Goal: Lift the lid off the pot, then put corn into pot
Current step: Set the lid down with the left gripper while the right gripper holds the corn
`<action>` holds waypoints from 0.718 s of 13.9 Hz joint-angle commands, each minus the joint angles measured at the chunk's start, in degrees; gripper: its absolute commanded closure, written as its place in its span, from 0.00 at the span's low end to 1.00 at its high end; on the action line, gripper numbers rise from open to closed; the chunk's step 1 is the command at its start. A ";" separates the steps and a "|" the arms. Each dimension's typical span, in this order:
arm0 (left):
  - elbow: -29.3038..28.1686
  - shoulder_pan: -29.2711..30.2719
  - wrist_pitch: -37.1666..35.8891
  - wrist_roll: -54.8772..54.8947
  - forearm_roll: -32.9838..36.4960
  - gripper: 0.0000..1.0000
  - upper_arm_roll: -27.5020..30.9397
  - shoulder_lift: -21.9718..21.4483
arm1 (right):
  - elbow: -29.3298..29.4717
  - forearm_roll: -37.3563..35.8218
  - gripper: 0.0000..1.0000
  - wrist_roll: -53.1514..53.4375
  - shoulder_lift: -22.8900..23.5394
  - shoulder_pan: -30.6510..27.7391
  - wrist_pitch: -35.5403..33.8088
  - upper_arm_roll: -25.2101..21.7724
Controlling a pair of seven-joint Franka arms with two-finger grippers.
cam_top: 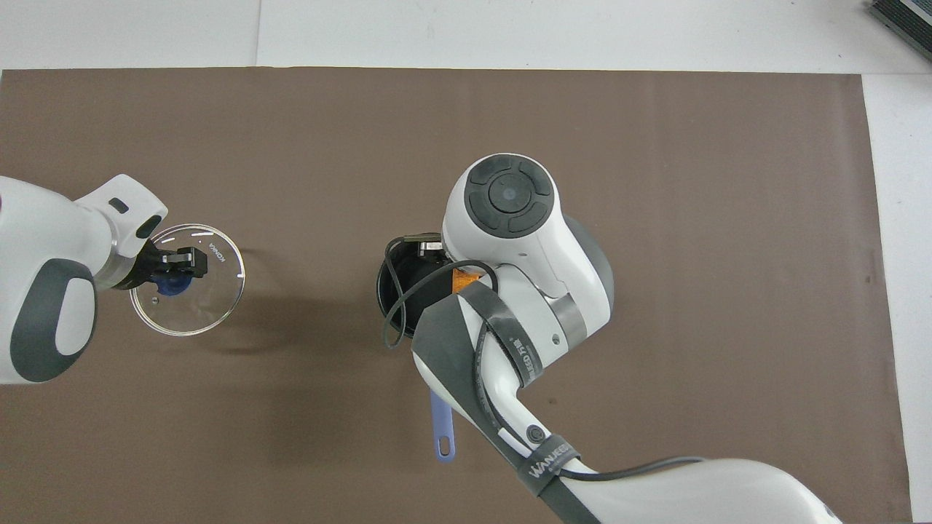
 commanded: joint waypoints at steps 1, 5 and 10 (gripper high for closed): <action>-10.30 4.93 6.51 5.76 0.51 1.00 -0.74 -5.55 | 5.14 0.15 1.00 2.26 6.08 1.98 2.94 -0.18; -19.61 7.76 12.22 7.45 0.51 1.00 -0.74 -8.62 | 4.44 -0.03 1.00 2.35 7.14 3.74 3.92 -0.18; -21.05 7.94 14.44 7.46 0.51 0.00 -0.65 -8.46 | -0.21 -0.11 1.00 2.17 5.56 3.92 3.92 -0.18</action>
